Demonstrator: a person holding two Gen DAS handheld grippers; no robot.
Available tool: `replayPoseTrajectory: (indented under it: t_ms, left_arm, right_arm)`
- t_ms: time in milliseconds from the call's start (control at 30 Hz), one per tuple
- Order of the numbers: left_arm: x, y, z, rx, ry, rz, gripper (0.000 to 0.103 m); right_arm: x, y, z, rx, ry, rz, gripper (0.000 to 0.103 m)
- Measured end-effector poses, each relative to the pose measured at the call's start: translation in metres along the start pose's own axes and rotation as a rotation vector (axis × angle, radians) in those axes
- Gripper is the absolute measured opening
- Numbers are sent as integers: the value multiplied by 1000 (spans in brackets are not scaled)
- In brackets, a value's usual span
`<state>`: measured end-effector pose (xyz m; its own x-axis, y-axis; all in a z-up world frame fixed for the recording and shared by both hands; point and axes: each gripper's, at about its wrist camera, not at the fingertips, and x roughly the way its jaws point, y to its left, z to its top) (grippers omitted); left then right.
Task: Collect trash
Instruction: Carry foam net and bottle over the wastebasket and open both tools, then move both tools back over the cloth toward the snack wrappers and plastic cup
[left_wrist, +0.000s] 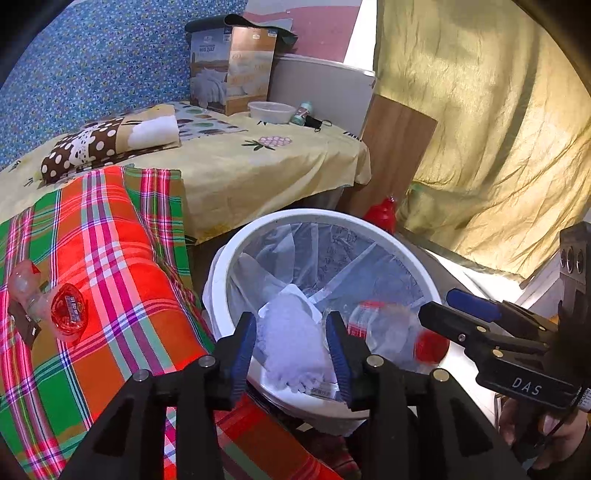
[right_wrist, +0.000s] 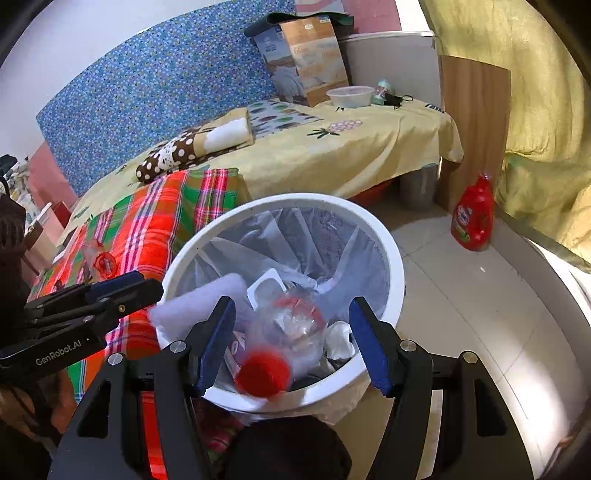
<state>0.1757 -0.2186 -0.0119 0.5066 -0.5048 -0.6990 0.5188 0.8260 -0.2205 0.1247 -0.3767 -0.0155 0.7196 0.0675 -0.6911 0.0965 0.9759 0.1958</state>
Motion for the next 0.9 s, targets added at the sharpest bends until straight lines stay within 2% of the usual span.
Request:
replayPoseTrajectory:
  t_ms: [500,567,633,733,900]
  left_arm:
    - [-41,22,-22,-70,-19,16,41]
    - [-48,25,-28,-74,-20,21,41]
    - [-55,27,-33,-77,-21,29,41]
    - [-66,32,-43,-83,-23,39,41]
    - [-80,38,-52,-96,-36,62,41]
  right_arm:
    - [-23,16,-5,-18,-76,51,65]
    - [-25,18,-10,-29,-80,51,60]
    - [-22,20,-16,-41,-58,53,40]
    - [-18,20,-23,-40,-29,52,28]
    - [-27,32,-24,-58,-36,85,28]
